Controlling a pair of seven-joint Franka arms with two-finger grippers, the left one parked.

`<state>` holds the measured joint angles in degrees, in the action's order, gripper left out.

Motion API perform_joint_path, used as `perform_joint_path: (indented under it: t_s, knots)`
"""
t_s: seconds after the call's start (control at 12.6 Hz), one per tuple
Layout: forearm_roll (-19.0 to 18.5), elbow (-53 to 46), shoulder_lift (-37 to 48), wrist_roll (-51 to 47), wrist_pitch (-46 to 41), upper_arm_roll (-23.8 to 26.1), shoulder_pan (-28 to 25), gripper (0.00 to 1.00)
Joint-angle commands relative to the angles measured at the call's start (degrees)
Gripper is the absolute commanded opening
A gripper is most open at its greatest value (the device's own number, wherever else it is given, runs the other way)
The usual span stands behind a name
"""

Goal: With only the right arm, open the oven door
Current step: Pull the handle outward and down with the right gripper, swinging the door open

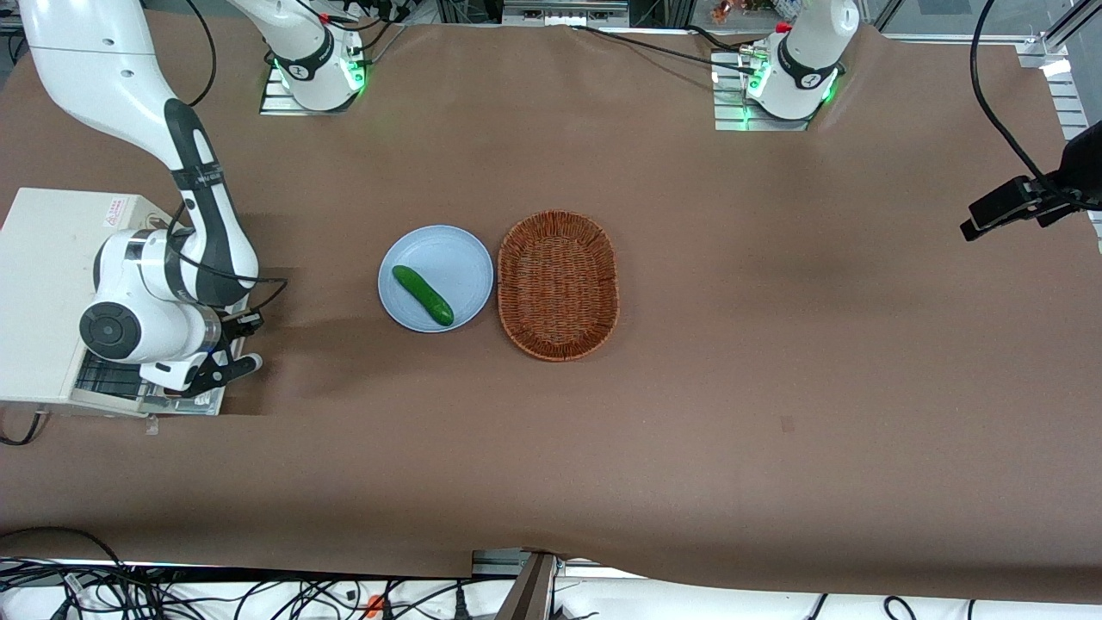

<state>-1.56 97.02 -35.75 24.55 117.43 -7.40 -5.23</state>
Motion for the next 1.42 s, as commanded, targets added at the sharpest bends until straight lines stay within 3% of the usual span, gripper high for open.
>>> perform_joint_path:
  t_s: [0.0,0.16,0.55,0.87,1.27,1.35]
  knots:
    - [0.05,-0.61,-1.86,1.20,0.70,-2.53,1.98,0.00]
    - [3.75,-0.61,-2.22,-1.68,0.17,-2.53,2.06,0.00]
    - [6.04,-0.61,-2.30,-12.84,-0.97,-2.09,0.93,0.00]
    - [7.09,-0.70,-2.04,-20.32,-2.56,-0.42,0.66,0.00]
    - [6.84,-4.03,-1.87,-20.87,-6.76,-0.42,-0.22,0.00]
    - [6.32,-4.82,-1.69,-20.51,-7.91,-0.50,-0.31,0.13]
